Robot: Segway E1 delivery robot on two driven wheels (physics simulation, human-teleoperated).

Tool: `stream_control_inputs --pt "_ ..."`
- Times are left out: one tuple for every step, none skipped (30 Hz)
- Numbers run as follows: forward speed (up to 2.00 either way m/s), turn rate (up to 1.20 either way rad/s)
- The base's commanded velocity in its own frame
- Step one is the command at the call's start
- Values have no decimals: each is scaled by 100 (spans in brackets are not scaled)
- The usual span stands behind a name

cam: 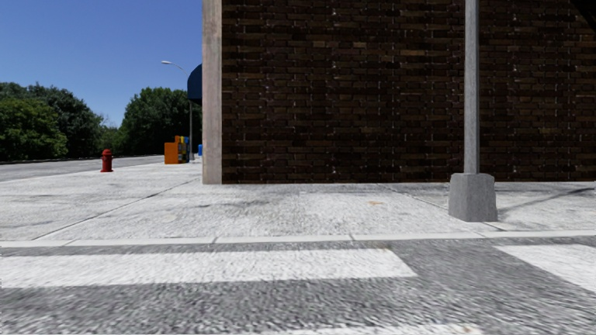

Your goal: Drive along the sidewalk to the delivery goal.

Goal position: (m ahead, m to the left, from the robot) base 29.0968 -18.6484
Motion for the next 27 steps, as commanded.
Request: stream_control_inputs --pt "200 0" --pt "200 0" --pt "200 0" --pt "200 0" --pt "200 0" --pt "200 0" --pt "200 0" --pt "200 0" --pt "200 0" --pt "200 0" --pt "200 0" --pt "200 0" --pt "200 0" --pt "200 0" --pt "200 0" --pt "200 0" --pt "200 0" --pt "200 0" --pt "200 -2" --pt "200 -15" --pt "200 -22" --pt "200 -22" --pt "200 -26" --pt "196 -27" --pt "180 -28" --pt "180 -28" --pt "166 -30"
